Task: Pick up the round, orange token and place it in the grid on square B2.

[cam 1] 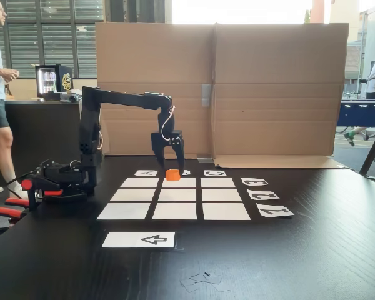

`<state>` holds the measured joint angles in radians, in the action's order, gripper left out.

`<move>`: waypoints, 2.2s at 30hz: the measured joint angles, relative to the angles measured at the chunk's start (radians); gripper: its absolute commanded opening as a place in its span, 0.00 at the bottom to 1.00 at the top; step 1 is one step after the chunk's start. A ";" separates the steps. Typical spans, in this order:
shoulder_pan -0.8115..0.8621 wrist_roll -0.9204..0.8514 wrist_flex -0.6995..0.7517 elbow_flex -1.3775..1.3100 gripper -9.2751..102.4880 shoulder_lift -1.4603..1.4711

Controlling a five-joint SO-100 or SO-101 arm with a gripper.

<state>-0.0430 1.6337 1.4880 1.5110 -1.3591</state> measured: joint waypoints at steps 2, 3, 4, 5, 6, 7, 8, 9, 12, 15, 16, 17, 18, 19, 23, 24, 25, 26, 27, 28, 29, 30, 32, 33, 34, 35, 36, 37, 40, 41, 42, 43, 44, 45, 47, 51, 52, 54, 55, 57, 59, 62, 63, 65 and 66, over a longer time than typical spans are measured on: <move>0.000 0.006 -0.008 0.000 0.08 0.021; 0.000 0.009 -0.009 0.000 0.08 0.031; 0.000 0.009 -0.014 0.000 0.08 0.040; 0.000 0.014 -0.015 0.000 0.08 0.048; 0.000 0.015 -0.017 0.000 0.08 0.054; 0.000 0.017 -0.021 0.000 0.08 0.058; 0.000 0.017 -0.021 0.000 0.08 0.064; 0.000 0.017 -0.025 0.000 0.08 0.071; 0.000 0.025 -0.037 0.000 0.08 0.092; 0.000 0.028 -0.040 -0.002 0.08 0.114; 0.000 0.028 -0.041 -0.005 0.08 0.120; 0.000 0.028 -0.044 -0.008 0.08 0.124; 0.000 0.032 -0.048 -0.011 0.08 0.130; 0.000 0.037 -0.051 -0.015 0.08 0.137; 0.000 0.044 -0.058 -0.029 0.08 0.149; 0.000 0.044 -0.058 -0.031 0.08 0.149; 0.000 0.044 -0.058 -0.031 0.10 0.149; 0.000 0.044 -0.058 -0.031 0.18 0.149; 0.000 0.044 -0.058 -0.031 0.26 0.149; 0.000 0.044 -0.058 -0.031 0.33 0.149; 0.000 0.044 -0.058 -0.029 0.40 0.149; 0.000 0.046 -0.058 -0.028 0.46 0.149; 0.000 0.058 -0.069 0.005 0.57 0.144; 0.000 0.061 -0.064 0.014 0.59 0.144; 0.000 0.063 -0.080 0.031 0.61 0.141; 0.000 0.063 -0.078 0.054 0.64 0.133; 0.000 0.063 -0.072 0.072 0.67 0.130; 0.000 0.063 -0.081 0.081 0.68 0.130; -0.008 0.063 -0.086 0.138 0.72 0.089; -0.011 0.063 -0.100 0.160 0.74 0.069; -0.015 0.063 -0.104 0.187 0.75 0.048; -0.021 0.063 -0.117 0.221 0.76 0.020; -0.028 0.063 -0.141 0.264 0.78 -0.015; -0.031 0.063 -0.155 0.302 0.78 -0.049; -0.035 0.063 -0.193 0.388 0.77 -0.130; -0.012 0.072 -0.284 0.514 0.78 -0.311; 0.011 0.072 -0.305 0.546 0.78 -0.360; 0.066 0.072 -0.348 0.609 0.78 -0.460; 0.095 0.072 -0.367 0.640 0.78 -0.511; 0.172 0.066 -0.396 0.704 0.78 -0.618; 0.264 0.052 -0.416 0.765 0.78 -0.741; 0.383 0.028 -0.442 0.851 0.78 -0.919; 0.433 0.015 -0.451 0.882 0.78 -0.980; 0.545 0.008 -0.479 0.953 0.76 -1.112; 0.586 -0.002 -0.492 0.991 0.73 -1.170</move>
<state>0.5430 1.6322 0.9956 2.5019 -2.5295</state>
